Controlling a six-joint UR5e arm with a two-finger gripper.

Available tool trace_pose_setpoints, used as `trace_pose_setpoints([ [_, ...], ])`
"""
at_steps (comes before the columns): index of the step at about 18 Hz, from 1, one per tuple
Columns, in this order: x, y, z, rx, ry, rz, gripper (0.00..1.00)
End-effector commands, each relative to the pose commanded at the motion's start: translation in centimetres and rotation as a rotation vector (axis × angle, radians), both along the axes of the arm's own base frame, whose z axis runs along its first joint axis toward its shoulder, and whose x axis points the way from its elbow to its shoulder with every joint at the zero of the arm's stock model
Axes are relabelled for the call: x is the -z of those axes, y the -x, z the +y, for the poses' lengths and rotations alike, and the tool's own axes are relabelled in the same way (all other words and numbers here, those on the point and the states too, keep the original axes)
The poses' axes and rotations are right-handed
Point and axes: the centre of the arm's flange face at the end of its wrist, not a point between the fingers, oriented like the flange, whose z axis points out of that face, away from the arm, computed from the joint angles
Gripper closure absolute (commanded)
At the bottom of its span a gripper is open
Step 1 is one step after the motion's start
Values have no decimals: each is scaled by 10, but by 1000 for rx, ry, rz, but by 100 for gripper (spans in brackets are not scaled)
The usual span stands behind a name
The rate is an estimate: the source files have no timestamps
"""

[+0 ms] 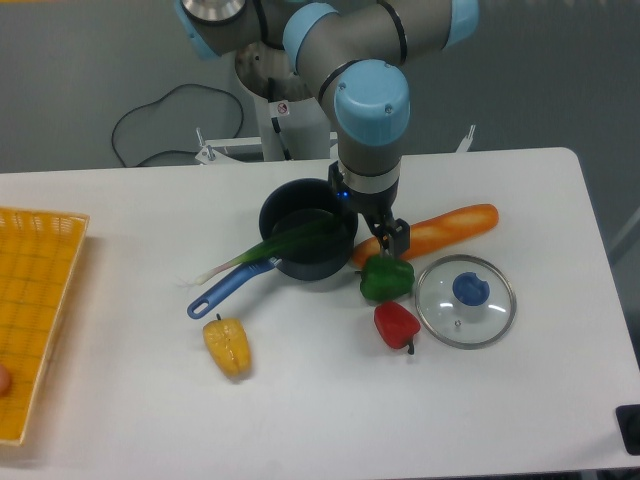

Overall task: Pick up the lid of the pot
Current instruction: 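Raise the gripper slightly above the baguette beside the saucepan, then move the gripper over the glass lid's blue knob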

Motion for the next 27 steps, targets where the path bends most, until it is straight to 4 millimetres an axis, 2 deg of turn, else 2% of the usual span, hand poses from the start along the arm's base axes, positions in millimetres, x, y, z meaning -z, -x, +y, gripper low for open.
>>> trace_pose_setpoints([
  [6,4,-3,-4,-10,-12,-15,0],
  [15,-4,11,-15,-48,-46,-14,0],
  [23,-7,47,-27,-91,-56,-1,0],
  [27,-11,73,-32,-120,-63,12,0],
])
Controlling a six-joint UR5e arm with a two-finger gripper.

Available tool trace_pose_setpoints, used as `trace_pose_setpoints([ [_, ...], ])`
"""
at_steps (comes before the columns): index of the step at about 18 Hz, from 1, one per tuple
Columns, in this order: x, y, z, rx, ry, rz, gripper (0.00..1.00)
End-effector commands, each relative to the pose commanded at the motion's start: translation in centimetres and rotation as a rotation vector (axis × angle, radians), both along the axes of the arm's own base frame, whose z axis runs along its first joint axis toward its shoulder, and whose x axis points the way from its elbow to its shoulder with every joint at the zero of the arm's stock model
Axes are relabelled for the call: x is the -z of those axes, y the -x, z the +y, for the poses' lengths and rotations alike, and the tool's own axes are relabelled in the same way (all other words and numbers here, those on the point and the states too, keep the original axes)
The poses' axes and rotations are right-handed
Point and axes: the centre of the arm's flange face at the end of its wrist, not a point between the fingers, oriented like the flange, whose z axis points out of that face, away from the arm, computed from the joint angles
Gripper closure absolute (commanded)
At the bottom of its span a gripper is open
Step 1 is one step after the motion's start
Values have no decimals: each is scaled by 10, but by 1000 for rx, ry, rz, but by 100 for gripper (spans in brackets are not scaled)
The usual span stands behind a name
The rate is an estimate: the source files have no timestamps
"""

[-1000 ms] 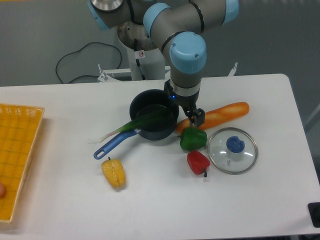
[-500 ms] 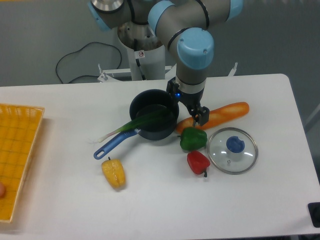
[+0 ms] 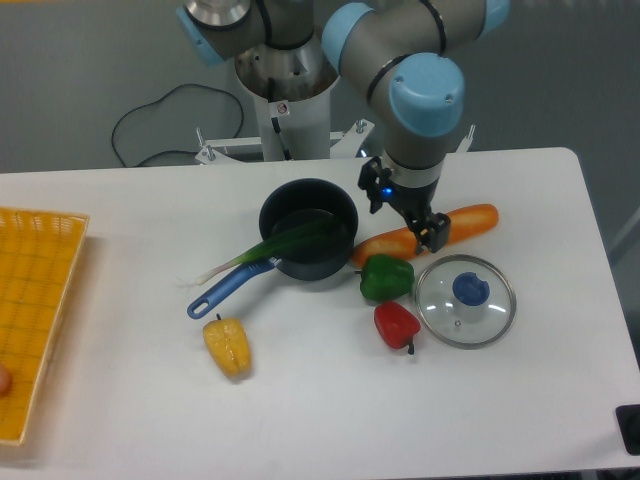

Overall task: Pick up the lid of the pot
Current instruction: 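Move the gripper over the glass lid's blue knob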

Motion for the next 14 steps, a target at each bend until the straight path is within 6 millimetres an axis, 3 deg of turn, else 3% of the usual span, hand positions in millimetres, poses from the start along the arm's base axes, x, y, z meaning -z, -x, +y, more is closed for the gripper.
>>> trace_pose_setpoints([
  [3,1,13,-1,-29,-45,13,0],
  [10,4,46,-37,-150,-94,-5,0],
  [14,23,58,-36,-165,-85,-22,0],
])
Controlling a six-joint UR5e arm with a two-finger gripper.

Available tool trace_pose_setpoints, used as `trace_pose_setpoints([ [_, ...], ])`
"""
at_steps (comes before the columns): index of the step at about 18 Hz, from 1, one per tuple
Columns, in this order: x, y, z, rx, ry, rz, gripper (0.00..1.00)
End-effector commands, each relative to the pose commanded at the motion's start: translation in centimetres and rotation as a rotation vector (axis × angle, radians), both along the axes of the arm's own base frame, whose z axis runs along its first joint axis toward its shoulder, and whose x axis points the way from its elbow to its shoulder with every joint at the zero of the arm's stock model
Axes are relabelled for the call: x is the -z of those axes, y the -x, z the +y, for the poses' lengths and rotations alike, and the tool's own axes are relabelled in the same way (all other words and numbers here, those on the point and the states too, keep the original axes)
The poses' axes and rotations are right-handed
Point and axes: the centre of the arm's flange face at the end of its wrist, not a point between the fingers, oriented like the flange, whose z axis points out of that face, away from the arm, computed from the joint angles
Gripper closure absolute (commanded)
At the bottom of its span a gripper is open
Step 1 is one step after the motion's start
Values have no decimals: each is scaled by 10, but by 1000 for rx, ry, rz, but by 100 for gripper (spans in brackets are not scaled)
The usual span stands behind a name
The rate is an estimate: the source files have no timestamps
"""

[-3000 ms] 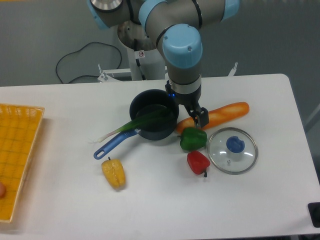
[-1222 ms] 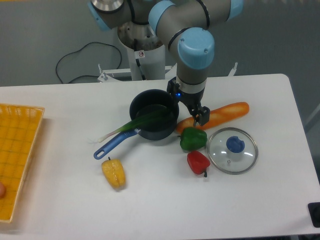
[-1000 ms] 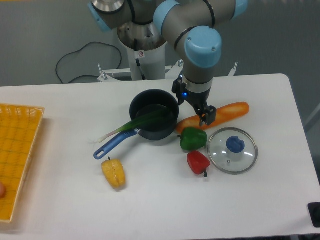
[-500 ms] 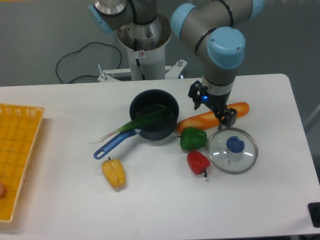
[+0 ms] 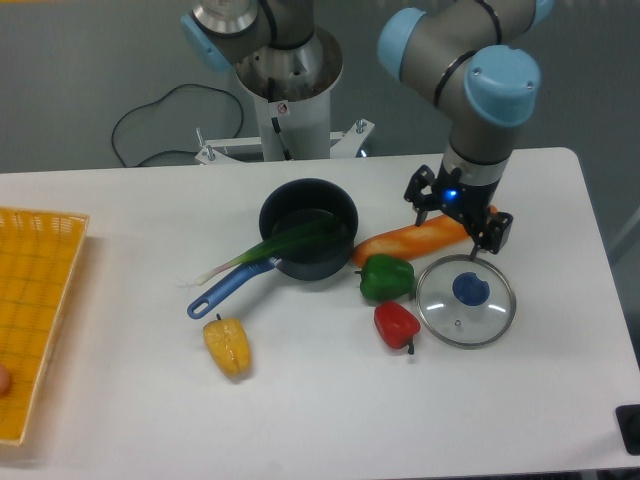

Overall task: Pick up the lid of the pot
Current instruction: 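Move the gripper over the glass lid's blue knob, then lower the gripper onto the blue knob and close on it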

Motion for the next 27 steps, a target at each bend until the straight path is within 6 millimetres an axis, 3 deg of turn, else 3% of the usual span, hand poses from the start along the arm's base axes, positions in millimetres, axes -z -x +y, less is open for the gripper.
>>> trace_pose_setpoints([
  [13,75,23,5,1,38,-82,0],
  [19,75,36,6,-2,55,-57,0],
  [22,85,45,11,10,95,1,0],
  [27,93,42,25,29,124,42,0],
])
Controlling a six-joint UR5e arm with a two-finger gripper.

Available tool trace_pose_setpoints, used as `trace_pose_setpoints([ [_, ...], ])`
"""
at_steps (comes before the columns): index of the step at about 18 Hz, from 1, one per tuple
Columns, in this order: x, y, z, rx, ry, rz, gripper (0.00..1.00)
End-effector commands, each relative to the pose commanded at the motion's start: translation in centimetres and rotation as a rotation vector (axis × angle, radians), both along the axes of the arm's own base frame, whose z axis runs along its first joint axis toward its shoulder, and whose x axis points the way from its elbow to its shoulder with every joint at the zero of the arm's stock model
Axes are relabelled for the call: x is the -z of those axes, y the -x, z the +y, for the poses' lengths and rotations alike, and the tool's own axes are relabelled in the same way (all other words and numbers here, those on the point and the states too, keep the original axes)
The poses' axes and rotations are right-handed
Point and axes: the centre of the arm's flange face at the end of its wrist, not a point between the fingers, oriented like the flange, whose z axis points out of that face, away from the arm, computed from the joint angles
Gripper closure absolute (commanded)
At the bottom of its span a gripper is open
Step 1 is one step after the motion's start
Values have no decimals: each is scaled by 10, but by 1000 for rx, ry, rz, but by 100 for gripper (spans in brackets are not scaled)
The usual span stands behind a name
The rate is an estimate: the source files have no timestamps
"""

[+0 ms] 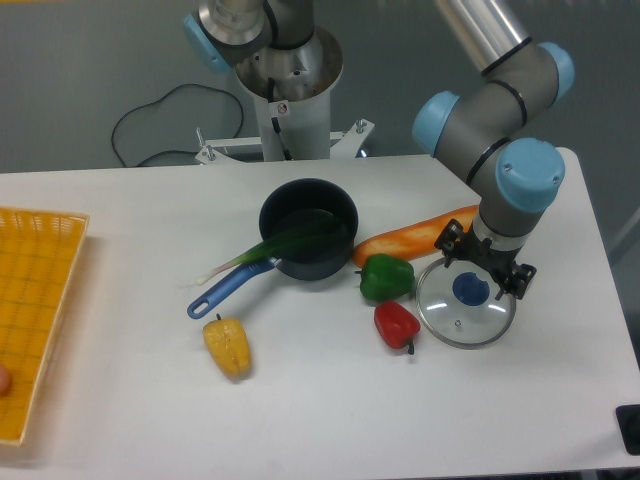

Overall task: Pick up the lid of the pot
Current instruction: 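Lower the gripper onto the blue knob and close on it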

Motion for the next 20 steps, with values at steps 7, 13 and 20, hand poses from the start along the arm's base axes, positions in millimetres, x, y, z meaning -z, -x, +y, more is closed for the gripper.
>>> trace_pose_setpoints([
  [7,21,0,0,-3,13,-31,0],
  [13,31,2,-2,-3,21,-45,0],
  [20,33,4,-6,-11,18,-51,0],
])
